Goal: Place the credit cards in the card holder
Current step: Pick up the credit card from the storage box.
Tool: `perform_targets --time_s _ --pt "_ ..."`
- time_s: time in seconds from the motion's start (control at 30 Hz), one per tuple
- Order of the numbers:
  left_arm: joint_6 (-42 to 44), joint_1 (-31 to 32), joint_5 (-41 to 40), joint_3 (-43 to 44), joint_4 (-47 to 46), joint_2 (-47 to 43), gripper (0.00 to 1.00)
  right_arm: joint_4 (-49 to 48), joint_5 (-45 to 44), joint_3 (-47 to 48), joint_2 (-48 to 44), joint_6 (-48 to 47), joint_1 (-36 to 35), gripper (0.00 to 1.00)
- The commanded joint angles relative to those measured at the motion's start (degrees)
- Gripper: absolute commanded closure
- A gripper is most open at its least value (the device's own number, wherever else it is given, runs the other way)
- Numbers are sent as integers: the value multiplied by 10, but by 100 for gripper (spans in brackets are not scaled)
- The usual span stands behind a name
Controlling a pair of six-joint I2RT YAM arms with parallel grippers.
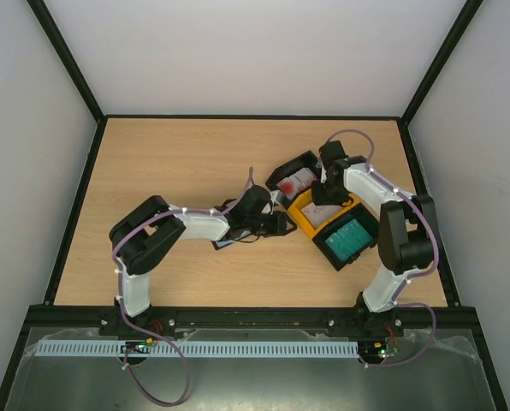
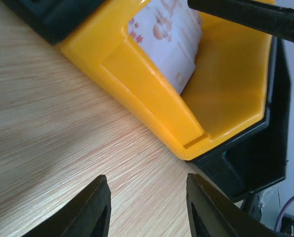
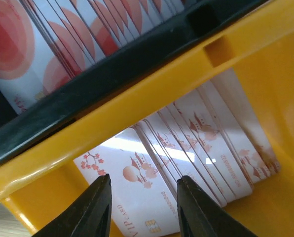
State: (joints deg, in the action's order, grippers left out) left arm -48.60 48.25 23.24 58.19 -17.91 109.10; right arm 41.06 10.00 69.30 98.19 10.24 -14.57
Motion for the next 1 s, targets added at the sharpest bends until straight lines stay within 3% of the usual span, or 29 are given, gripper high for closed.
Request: perform_targets --time_s 0.0,0.33,0.5,0.8,0.97 --pt "-34 11 -21 13 -39 30 57 11 16 11 34 -29 3 64" --pt "-60 15 -29 69 -37 84 58 4 25 4 71 -31 3 64" --pt "-59 15 -23 95 -28 109 65 3 34 -1 75 -30 3 65" --pt "-58 15 -28 105 -11 121 69 7 22 3 95 -21 3 57" --pt "-56 15 -31 111 -2 125 69 14 59 0 83 -17 3 73"
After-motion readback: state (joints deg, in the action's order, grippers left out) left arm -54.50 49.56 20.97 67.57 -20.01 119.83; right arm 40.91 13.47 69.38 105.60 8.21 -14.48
